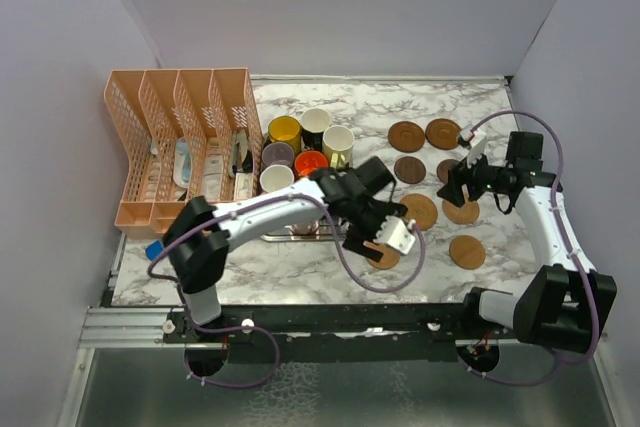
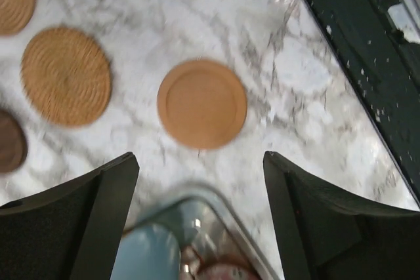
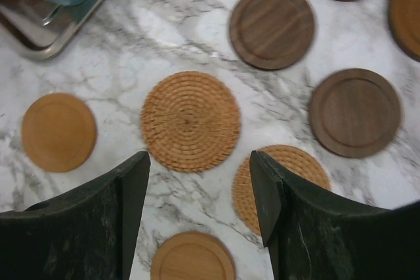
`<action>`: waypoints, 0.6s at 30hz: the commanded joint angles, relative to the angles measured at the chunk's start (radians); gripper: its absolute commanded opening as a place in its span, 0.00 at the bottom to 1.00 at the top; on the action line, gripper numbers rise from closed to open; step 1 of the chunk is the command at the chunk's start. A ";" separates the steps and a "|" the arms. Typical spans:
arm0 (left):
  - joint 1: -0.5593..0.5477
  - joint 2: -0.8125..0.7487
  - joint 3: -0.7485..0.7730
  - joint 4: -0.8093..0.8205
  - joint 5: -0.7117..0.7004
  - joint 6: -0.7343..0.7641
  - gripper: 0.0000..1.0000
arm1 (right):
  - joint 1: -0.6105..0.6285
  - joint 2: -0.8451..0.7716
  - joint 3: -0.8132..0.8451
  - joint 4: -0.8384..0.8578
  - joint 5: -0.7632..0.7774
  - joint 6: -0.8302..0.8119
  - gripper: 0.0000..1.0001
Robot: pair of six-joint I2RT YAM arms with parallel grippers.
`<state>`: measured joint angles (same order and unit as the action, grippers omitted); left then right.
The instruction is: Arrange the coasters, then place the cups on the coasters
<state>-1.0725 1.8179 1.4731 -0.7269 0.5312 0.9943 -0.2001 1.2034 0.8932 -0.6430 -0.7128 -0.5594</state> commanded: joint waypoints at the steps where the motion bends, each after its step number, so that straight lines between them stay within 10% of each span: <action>1: 0.136 -0.186 -0.091 -0.039 0.078 -0.093 0.82 | 0.100 0.046 -0.008 -0.178 -0.139 -0.273 0.62; 18: 0.766 -0.497 -0.086 0.147 0.140 -0.500 0.88 | 0.766 0.076 -0.202 0.125 0.078 -0.278 0.75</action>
<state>-0.3923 1.3705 1.3754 -0.6624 0.6102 0.6212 0.4831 1.2400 0.6937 -0.6621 -0.7189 -0.8433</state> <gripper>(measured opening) 0.873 0.736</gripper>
